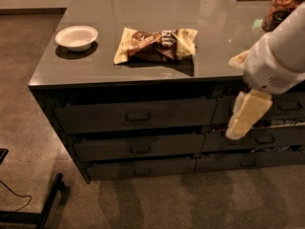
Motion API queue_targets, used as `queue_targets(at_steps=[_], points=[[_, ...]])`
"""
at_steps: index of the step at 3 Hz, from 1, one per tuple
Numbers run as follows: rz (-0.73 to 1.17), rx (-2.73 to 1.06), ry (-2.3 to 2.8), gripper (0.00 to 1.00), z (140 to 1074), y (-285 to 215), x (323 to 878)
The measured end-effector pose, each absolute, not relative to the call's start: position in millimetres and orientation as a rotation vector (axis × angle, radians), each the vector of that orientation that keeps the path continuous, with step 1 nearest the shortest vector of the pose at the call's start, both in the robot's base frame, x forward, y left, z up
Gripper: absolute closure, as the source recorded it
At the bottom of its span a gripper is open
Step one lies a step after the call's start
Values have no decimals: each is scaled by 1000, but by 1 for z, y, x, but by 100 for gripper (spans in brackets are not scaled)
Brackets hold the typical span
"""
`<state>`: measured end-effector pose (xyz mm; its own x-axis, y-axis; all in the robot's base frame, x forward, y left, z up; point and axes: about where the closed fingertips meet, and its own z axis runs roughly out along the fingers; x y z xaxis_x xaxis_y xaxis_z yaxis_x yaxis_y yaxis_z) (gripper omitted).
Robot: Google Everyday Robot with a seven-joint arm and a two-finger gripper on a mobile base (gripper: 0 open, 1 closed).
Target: Open top drawer
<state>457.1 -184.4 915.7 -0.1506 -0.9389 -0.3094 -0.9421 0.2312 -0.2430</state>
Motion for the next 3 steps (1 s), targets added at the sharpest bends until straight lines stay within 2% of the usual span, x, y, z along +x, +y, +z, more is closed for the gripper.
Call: queue_targets(at_steps=[3], points=[[59,-1716,2019,0,767,-101,504]])
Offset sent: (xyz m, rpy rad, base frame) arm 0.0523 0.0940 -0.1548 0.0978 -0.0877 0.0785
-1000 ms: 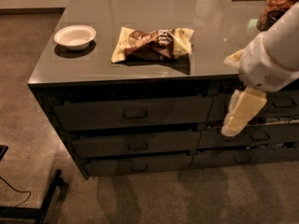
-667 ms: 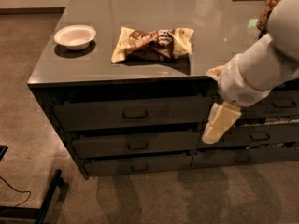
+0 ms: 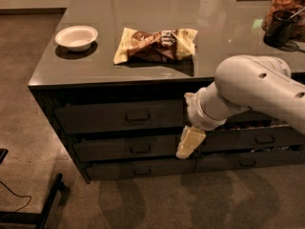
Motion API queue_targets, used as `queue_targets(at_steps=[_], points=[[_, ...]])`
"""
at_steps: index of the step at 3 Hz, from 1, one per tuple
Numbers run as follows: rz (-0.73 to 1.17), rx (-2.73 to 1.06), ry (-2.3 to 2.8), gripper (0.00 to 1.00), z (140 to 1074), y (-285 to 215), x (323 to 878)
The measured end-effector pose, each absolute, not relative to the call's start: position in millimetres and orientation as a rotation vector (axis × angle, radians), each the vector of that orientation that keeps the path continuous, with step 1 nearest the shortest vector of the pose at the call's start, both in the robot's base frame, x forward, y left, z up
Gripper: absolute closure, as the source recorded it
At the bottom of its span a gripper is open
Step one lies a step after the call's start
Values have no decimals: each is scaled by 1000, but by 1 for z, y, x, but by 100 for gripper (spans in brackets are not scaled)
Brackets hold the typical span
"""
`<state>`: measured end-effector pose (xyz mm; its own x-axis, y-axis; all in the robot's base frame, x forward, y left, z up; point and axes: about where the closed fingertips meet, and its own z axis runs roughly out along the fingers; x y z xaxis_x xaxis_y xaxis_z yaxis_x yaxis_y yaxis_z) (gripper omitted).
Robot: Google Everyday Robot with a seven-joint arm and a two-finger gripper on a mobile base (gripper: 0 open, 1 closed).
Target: Open top drawer
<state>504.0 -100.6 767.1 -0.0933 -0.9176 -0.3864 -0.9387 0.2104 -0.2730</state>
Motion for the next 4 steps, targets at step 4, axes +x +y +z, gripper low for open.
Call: queue_targets(at_steps=[4], points=[[39,-1716,1966,0,710,-94,533]])
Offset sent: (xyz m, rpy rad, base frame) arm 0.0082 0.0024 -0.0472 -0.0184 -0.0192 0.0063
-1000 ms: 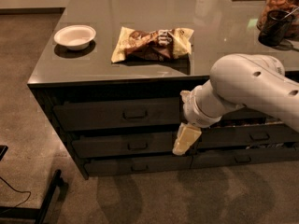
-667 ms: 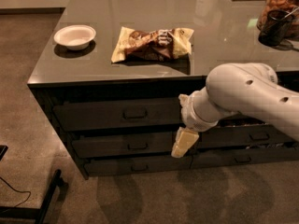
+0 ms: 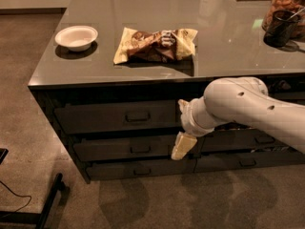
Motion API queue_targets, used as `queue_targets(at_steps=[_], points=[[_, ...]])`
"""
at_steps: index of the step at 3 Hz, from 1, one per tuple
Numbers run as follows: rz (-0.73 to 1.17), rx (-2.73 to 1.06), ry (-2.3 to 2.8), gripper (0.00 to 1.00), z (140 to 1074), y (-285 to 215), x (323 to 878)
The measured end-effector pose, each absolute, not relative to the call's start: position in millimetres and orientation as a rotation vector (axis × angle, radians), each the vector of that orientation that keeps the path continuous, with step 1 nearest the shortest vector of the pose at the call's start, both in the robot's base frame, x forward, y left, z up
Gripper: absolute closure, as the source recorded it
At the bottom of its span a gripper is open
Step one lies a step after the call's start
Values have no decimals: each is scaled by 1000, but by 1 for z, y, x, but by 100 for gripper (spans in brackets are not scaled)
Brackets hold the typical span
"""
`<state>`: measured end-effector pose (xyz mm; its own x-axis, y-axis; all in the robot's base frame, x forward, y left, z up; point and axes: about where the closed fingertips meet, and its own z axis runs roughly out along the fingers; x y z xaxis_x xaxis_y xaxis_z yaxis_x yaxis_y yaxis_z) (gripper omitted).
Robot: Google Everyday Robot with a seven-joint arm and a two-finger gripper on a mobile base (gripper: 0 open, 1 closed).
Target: Open top drawer
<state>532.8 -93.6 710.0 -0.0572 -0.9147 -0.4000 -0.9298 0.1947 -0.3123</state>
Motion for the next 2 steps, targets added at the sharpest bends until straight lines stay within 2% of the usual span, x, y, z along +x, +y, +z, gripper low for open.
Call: queue_targets(at_steps=[2], points=[[35,-1744,1905,0,684,-82,571]])
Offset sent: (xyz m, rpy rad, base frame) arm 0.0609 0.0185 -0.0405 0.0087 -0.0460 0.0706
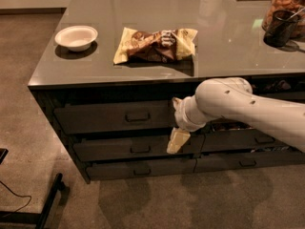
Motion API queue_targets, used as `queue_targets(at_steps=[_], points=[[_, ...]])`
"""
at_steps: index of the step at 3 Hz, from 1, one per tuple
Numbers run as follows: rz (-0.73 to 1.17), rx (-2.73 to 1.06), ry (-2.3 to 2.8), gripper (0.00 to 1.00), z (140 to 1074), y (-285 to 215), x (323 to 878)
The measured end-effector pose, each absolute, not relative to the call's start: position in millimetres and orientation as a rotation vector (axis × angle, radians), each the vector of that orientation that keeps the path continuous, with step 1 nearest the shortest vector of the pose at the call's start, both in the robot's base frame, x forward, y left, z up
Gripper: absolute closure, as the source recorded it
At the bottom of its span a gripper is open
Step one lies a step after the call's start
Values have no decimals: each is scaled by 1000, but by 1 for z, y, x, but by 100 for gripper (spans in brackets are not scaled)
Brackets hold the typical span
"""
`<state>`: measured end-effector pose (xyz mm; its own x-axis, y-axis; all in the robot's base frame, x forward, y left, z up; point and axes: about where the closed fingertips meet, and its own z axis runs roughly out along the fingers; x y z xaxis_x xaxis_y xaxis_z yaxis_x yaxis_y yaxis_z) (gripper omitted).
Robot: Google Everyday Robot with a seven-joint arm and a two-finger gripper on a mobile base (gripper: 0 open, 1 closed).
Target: Open top drawer
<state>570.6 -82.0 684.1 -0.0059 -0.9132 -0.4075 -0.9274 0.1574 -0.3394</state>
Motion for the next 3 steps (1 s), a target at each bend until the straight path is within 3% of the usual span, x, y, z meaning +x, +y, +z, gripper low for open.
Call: queue_targets(at_steps=[3], points=[[46,-1833,1849,0,652,-63,614]])
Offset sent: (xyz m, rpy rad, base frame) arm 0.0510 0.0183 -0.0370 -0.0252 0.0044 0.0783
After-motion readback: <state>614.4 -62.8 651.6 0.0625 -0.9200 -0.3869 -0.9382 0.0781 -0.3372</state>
